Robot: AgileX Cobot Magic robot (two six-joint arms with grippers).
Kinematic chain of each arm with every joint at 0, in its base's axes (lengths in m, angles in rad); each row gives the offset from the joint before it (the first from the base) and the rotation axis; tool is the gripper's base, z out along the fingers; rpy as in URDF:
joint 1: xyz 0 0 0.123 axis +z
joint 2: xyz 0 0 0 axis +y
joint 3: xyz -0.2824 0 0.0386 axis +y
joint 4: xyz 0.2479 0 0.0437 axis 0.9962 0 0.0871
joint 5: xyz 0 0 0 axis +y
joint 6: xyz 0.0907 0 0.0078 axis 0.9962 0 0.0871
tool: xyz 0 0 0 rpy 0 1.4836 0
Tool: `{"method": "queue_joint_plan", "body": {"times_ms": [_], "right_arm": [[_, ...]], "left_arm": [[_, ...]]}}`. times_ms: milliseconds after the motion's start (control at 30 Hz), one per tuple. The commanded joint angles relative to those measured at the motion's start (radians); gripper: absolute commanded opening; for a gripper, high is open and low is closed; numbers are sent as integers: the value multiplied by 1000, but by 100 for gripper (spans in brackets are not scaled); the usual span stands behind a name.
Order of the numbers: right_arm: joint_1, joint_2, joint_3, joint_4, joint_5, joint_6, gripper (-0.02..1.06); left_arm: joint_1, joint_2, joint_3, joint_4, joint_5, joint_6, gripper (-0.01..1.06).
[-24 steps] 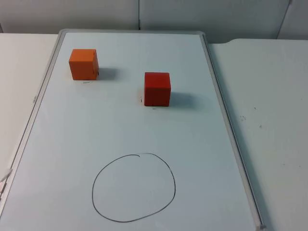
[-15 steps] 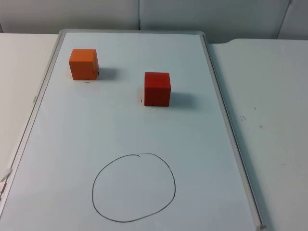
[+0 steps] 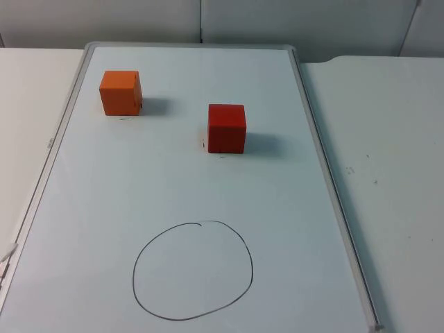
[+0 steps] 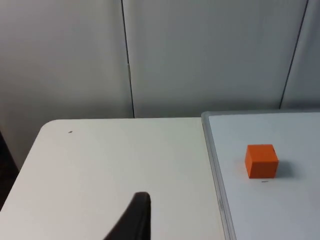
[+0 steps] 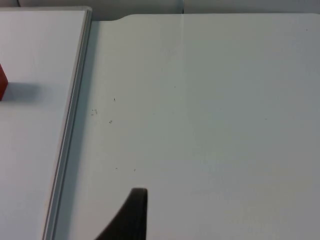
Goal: Pick up one cube with the left hand and another cube with the right hand. First place the cube in the right hand at the target position, then stack the cube in the left hand on top.
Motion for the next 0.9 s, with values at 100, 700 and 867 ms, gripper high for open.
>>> {"method": "queue_joint_plan", "body": {"times_ms": [100, 700, 867], "right_arm": [[-5, -4, 7, 1, -8, -8, 105], [-5, -4, 7, 1, -8, -8, 105], [-5, -4, 7, 1, -8, -8, 105]], "left_arm": [[-5, 116, -78, -12, -73, 12, 97], [-5, 589, -433, -123, -131, 163, 97], [-5, 708, -500, -137, -143, 191, 97]]}}
